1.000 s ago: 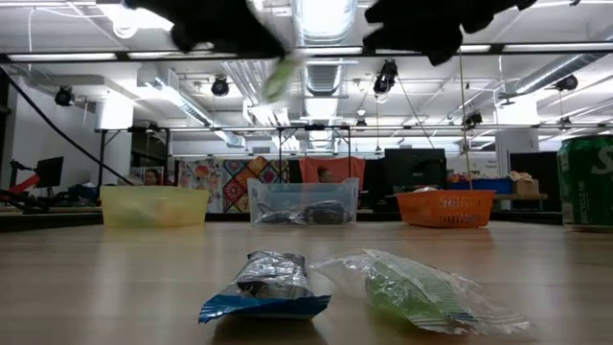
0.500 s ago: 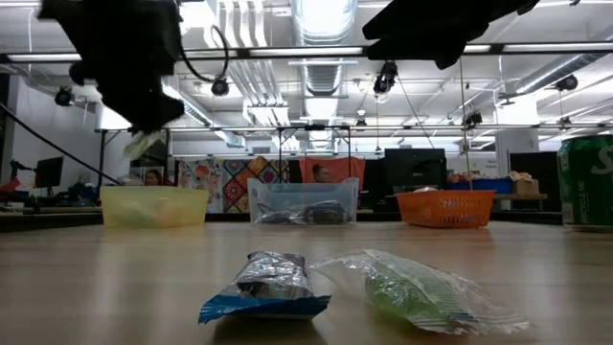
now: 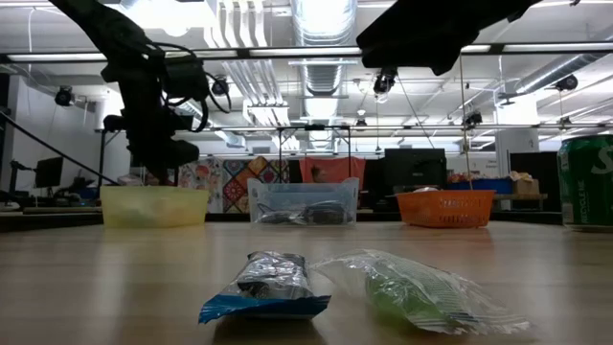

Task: Organize candy in baskets
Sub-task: Put the white chocolate bar chocolate into the orange bin, then put the green gummy into the yellow bin

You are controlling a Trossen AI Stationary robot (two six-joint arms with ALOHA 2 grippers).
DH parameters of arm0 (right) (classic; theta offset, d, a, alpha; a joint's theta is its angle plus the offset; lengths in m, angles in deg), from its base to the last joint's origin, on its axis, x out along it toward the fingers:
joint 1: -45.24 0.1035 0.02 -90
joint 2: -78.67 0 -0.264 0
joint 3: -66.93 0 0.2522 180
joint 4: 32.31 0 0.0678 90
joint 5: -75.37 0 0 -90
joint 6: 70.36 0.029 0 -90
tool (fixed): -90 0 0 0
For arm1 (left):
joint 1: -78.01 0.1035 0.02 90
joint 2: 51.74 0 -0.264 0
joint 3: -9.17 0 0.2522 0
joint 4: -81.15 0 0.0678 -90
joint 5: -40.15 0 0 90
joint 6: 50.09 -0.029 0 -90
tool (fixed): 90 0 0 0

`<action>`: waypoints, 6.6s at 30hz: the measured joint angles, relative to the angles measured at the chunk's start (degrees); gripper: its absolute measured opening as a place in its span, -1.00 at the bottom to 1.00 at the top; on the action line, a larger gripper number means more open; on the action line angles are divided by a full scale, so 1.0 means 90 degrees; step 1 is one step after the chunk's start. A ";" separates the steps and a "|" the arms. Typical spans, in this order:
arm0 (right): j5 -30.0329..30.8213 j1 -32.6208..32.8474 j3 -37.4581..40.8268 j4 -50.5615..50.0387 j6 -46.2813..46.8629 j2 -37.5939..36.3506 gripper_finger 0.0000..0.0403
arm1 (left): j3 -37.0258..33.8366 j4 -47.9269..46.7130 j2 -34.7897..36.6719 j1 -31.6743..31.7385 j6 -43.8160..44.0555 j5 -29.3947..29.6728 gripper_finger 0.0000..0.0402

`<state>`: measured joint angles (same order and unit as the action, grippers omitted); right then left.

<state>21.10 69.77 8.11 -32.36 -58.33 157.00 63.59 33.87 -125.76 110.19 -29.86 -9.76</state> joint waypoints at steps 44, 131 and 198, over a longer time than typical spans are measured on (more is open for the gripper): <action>-0.3689 -0.0088 -0.2564 0.0627 -0.1810 0.4437 0.09 | -0.0111 0.4177 -0.0811 -0.8782 0.2531 0.3601 -0.75; -0.1362 -0.5144 -0.1247 -0.6699 0.1100 -0.0250 -0.60 | 0.1354 0.4319 -0.1222 -0.8762 -0.0021 0.3277 -0.75; -0.6012 0.1288 -0.0576 -0.7474 0.7261 0.0017 -0.32 | 0.1351 0.4320 -0.1972 -0.8629 0.0258 0.4155 -0.75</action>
<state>-33.01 81.36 2.93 -99.63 7.02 157.15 75.75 72.74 -143.51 32.53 -27.54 27.64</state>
